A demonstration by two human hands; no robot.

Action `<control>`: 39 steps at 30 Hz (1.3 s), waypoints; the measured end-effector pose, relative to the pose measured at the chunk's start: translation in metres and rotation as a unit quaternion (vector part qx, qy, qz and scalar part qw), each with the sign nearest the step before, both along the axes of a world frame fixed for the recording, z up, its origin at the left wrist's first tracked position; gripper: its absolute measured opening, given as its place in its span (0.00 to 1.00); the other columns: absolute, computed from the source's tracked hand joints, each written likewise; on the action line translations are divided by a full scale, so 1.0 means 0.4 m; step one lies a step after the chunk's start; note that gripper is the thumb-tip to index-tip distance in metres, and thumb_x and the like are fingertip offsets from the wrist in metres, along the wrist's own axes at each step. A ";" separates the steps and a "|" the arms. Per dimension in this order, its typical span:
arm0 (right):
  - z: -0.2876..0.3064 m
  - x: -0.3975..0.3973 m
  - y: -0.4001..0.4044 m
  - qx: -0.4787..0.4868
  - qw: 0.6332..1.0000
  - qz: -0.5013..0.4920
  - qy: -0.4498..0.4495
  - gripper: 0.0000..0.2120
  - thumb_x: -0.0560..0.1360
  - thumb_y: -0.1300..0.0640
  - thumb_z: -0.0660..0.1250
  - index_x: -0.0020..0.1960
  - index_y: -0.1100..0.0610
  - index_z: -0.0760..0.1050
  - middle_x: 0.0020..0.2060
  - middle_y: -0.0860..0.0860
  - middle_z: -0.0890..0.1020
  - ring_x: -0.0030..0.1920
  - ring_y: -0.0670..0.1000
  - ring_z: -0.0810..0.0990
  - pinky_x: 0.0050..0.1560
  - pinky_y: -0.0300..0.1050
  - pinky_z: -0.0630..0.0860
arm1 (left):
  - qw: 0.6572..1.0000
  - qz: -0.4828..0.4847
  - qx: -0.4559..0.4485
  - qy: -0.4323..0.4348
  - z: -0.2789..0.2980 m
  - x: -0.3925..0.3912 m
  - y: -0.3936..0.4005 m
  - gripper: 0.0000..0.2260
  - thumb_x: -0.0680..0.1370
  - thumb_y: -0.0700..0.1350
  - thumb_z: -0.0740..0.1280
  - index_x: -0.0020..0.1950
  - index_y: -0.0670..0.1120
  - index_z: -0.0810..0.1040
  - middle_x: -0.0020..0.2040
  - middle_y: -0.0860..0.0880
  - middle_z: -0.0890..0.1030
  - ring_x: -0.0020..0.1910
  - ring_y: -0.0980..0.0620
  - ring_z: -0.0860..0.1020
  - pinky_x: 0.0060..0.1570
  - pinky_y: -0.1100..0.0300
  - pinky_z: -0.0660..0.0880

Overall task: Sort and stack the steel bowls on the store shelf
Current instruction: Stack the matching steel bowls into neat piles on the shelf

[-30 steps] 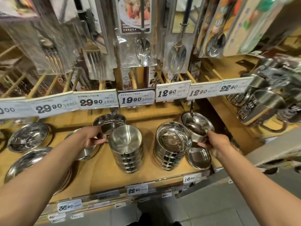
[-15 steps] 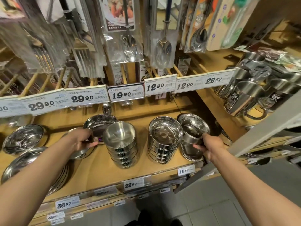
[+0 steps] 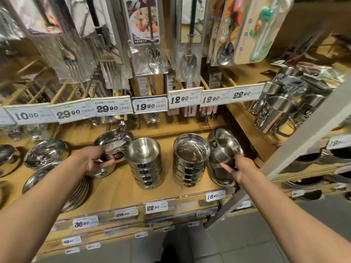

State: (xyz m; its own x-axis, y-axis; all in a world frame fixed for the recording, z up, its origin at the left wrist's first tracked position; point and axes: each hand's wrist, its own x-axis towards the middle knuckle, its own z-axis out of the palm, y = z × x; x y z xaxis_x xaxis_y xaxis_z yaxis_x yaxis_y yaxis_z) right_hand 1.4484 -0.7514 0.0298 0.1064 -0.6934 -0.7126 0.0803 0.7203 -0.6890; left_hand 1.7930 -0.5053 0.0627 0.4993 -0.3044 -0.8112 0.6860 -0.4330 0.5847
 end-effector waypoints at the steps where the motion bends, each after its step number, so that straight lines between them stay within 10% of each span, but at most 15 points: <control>1: 0.000 -0.003 0.003 -0.001 1.000 -0.004 -0.003 0.17 0.84 0.66 0.57 0.72 0.63 0.69 0.65 0.63 0.76 0.46 0.57 0.80 0.30 0.50 0.83 | 1.000 0.006 -0.001 -0.001 -0.002 -0.001 0.001 0.07 0.84 0.39 0.58 0.61 0.40 0.69 0.46 0.42 0.74 0.41 0.49 0.76 0.26 0.57 0.81; 10: 0.001 -0.024 0.030 0.015 0.999 -0.034 -0.040 0.18 0.84 0.67 0.58 0.73 0.63 0.67 0.67 0.65 0.75 0.60 0.62 0.81 0.23 0.47 0.80 | 0.999 0.030 -0.027 -0.027 -0.002 -0.017 0.042 0.09 0.85 0.36 0.54 0.48 0.38 0.71 0.44 0.39 0.73 0.43 0.47 0.76 0.33 0.54 0.80; 31: 0.060 -0.106 0.111 0.027 0.995 -0.027 -0.095 0.18 0.85 0.65 0.55 0.74 0.62 0.67 0.69 0.64 0.74 0.65 0.60 0.79 0.42 0.52 0.84 | 0.998 0.001 -0.036 -0.050 0.009 -0.113 0.170 0.09 0.85 0.36 0.53 0.63 0.37 0.67 0.42 0.41 0.73 0.38 0.49 0.75 0.36 0.54 0.80; 39: 0.099 -0.163 0.201 -0.028 0.996 0.024 -0.083 0.10 0.83 0.68 0.57 0.62 0.64 0.72 0.55 0.64 0.79 0.48 0.57 0.82 0.34 0.50 0.84 | 0.994 0.024 -0.028 -0.101 0.023 -0.226 0.249 0.07 0.83 0.32 0.54 0.55 0.36 0.71 0.44 0.38 0.73 0.41 0.46 0.75 0.25 0.59 0.81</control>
